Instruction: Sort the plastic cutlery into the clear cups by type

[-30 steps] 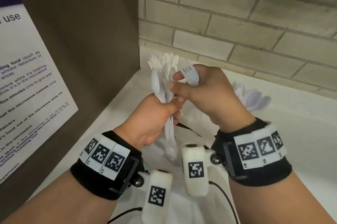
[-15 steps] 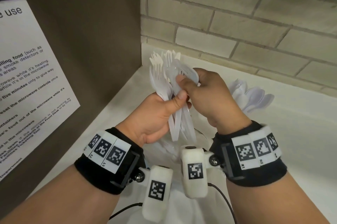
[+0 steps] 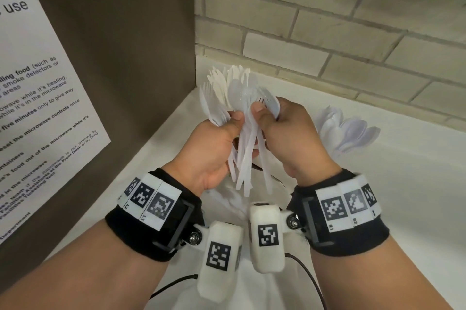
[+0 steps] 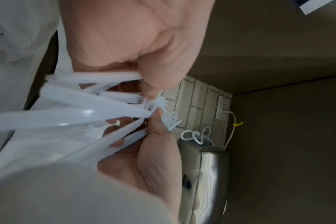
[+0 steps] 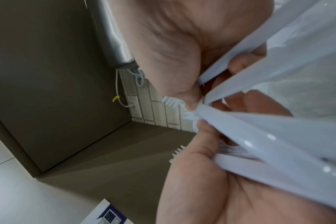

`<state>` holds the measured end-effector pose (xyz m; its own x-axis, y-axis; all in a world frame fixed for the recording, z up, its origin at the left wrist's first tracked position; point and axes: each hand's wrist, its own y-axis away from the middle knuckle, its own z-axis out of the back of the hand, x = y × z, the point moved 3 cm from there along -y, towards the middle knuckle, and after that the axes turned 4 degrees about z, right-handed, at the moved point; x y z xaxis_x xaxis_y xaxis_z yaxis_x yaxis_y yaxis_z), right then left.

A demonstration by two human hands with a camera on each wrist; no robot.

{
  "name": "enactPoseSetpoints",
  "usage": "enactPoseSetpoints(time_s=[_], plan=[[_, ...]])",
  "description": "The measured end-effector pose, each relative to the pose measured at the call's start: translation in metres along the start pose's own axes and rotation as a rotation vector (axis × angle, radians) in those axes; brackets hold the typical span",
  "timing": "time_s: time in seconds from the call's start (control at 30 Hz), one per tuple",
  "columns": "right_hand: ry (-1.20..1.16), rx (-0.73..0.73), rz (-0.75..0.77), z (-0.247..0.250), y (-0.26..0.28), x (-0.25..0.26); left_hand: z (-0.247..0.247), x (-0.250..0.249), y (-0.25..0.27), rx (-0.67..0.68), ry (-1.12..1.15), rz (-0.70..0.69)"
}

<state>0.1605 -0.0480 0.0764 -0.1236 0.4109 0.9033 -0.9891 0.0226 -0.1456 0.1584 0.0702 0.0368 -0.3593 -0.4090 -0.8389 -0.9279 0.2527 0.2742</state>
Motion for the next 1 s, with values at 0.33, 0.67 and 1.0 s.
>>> enactPoseSetpoints(time_s=[0.33,0.67,1.0], plan=[[0.051,-0.004,-0.022,-0.001,-0.001,-0.004,0.003,0.000,-0.004,-0.169,-0.180,-0.148],[-0.328,-0.157,-0.132,0.018,-0.003,0.002,0.006,-0.002,0.002,-0.124,-0.129,-0.097],[-0.338,-0.173,-0.104,0.006,-0.008,-0.006,-0.007,0.005,0.008,-0.030,-0.123,0.043]])
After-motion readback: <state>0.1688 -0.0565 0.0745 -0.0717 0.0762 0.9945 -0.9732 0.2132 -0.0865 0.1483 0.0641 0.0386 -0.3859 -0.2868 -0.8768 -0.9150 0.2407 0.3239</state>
